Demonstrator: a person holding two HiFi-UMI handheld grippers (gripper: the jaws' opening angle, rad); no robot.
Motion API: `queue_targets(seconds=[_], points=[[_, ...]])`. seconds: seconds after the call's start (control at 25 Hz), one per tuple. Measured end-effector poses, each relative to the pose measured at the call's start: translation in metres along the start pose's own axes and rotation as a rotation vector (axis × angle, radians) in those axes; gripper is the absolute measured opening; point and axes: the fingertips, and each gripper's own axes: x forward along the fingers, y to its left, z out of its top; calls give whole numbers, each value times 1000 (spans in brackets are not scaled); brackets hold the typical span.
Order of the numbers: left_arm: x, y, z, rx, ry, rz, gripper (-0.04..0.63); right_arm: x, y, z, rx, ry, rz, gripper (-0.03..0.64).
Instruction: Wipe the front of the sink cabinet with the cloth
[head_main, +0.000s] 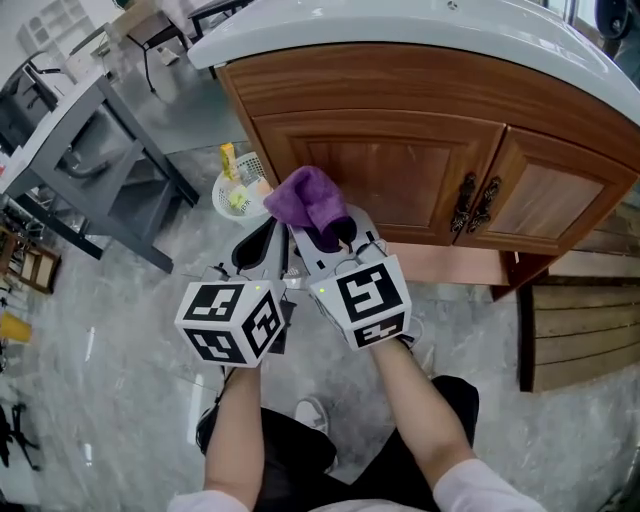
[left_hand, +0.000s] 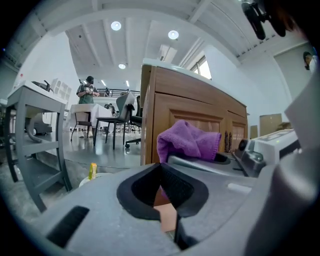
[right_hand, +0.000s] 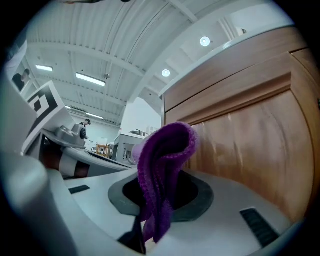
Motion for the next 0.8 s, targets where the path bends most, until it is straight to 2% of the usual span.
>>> queue_targets(seconds=[0.16,0.28,0.8], points=[[0,10,-4,20,8,19,5,15,6,-6,-4,-3,13,84],[1,16,-6,28,15,31,5,23,8,-10,-49,16,14,86],[19,-6,-1,5,-1,-32,5,2,-15,-11,-109,44,-47,86]])
